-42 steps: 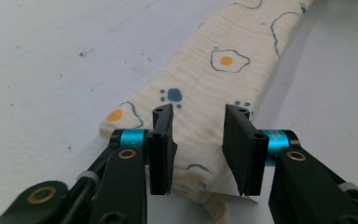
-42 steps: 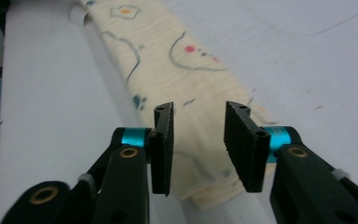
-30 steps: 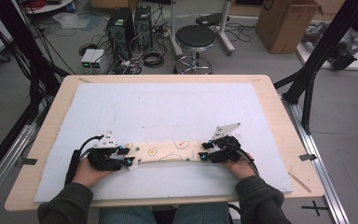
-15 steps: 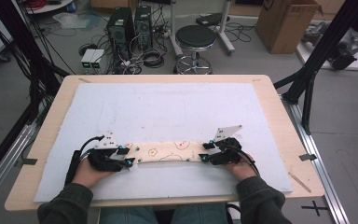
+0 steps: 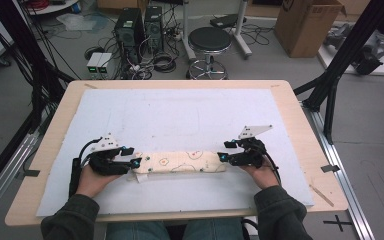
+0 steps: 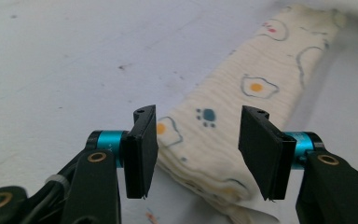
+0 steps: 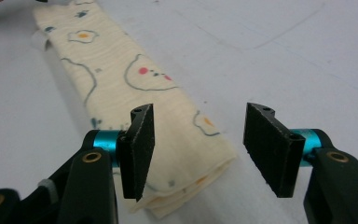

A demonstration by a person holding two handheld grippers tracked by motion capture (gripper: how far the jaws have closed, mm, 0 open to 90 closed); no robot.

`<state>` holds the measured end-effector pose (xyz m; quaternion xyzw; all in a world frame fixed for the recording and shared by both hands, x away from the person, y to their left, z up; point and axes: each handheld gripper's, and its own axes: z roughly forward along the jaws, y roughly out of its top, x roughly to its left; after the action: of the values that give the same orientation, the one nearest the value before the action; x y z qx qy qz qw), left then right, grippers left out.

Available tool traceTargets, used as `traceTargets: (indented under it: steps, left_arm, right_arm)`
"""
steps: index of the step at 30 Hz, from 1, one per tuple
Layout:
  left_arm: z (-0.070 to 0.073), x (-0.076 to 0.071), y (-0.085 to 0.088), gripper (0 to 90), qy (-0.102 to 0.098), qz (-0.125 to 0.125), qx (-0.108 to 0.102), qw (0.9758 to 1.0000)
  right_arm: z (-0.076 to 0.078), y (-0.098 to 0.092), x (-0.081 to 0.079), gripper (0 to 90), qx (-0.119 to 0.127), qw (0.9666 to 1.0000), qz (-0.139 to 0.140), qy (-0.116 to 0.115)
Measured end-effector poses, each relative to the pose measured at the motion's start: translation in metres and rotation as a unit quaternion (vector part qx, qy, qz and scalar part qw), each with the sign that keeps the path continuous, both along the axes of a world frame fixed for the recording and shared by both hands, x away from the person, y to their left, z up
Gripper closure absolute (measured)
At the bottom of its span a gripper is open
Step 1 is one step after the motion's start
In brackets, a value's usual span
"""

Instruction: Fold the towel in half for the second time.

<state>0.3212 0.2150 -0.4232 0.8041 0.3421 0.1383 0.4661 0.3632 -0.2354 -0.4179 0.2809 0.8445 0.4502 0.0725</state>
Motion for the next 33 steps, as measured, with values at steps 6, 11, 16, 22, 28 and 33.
traceTargets:
  steps: [6, 11, 16, 22, 28, 33]
  left_arm:
    - [-0.005, 0.009, 0.000, 48.1, 0.017, 0.040, 0.002, 0.9990]
    - [-0.010, 0.015, 0.002, 49.7, 0.036, 0.048, -0.002, 0.9982]
    - [-0.019, 0.019, -0.006, 53.1, 0.056, 0.043, 0.004, 0.9975]
    - [-0.020, 0.018, -0.008, 61.6, 0.063, 0.033, 0.017, 0.9973]
    - [-0.020, 0.016, -0.009, 73.7, 0.055, 0.029, 0.023, 0.9978]
    - [-0.019, 0.014, -0.009, 80.1, 0.048, 0.031, 0.025, 0.9981]
  right_arm:
    - [-0.008, 0.002, 0.009, 45.2, -0.014, 0.9994, -0.011, 0.030]
    - [-0.014, 0.001, 0.018, 49.2, -0.004, 0.9980, -0.024, 0.059]
    - [-0.019, 0.004, 0.020, 53.2, -0.008, 0.9969, -0.019, 0.076]
    - [-0.022, 0.009, 0.019, 63.2, -0.033, 0.9963, -0.010, 0.078]
    - [-0.022, 0.010, 0.017, 75.3, -0.032, 0.9960, -0.001, 0.084]
    - [-0.023, 0.010, 0.015, 77.8, -0.023, 0.9964, 0.000, 0.082]
